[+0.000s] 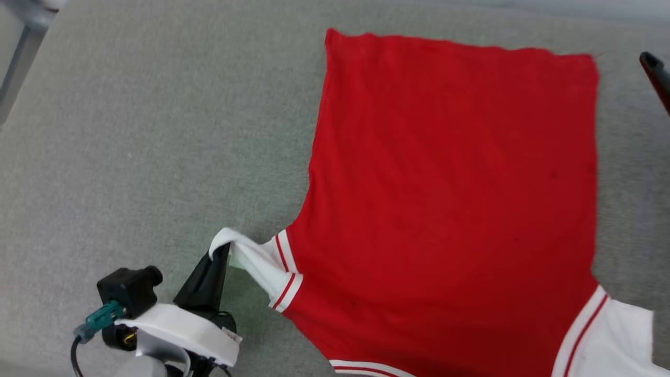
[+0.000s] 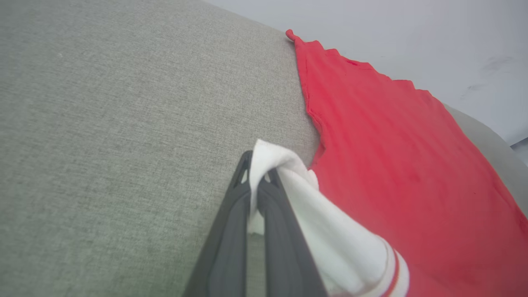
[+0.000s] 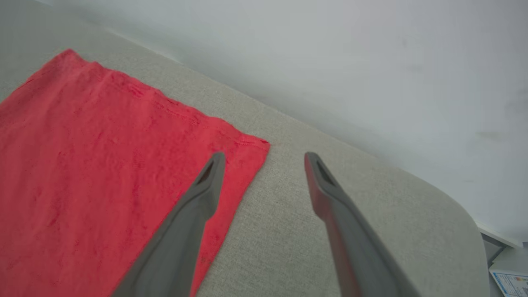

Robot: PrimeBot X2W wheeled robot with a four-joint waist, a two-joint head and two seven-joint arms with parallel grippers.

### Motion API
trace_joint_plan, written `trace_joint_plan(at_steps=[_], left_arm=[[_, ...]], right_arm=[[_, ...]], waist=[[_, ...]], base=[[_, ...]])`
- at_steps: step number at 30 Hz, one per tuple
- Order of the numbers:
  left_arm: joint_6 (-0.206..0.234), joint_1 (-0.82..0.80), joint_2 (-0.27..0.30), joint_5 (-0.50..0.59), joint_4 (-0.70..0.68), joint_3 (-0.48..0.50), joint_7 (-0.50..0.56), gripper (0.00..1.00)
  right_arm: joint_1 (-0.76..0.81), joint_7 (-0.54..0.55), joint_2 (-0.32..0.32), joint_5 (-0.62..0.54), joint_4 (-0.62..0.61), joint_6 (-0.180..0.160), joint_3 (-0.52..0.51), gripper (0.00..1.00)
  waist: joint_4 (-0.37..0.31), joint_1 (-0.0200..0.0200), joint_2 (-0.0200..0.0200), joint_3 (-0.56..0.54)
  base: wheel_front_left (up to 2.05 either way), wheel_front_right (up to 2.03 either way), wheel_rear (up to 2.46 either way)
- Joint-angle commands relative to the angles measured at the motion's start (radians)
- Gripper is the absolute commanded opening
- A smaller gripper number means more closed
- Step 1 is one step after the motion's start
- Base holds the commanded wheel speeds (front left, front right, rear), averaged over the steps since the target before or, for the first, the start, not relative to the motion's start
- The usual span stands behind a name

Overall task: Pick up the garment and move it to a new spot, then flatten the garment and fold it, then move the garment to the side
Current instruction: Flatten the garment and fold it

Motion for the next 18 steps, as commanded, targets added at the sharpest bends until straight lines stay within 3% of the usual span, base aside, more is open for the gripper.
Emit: trace_joint_plan(at_steps=[1, 2, 3, 10, 18], left_arm=[[-0.009, -0.031, -0.023, 0.023, -0.002, 0.008, -0.007, 0.0], [-0.009, -0.031, -0.023, 0.023, -0.002, 0.008, -0.007, 0.0], [-0.02, -0.05, -0.046, 0.039, -0.003, 0.015, -0.007, 0.0], [-0.058, -0.092, -0.107, 0.088, 0.001, 0.039, -0.006, 0.0], [-0.101, -0.119, -0.164, 0.137, 0.015, 0.07, -0.006, 0.0]], right_arm=[[-0.092, 0.105, -0.014, 0.003, 0.056, -0.001, 0.018, 1.0], [-0.092, 0.105, -0.014, 0.003, 0.056, -0.001, 0.018, 1.0], [-0.153, 0.201, -0.03, 0.001, 0.114, -0.001, 0.033, 1.0], [-0.293, 0.423, -0.057, 0.009, 0.233, -0.001, 0.061, 1.0], [-0.36, 0.495, -0.053, -0.04, 0.321, -0.001, 0.076, 1.0]], waist=[[0.063, -0.0002, 0.0, 0.089], [0.063, -0.0002, 0.0, 0.089], [0.083, -0.0002, 0.0, 0.121], [0.13, -0.0002, 0.0, 0.203], [0.161, -0.0002, 0.0, 0.279]], base=[[0.0, 0.0, 0.0], [0.0, 0.0, 0.0], [0.0, 0.0, 0.0], [0.0, 0.0, 0.0], [0.0, 0.0, 0.0]])
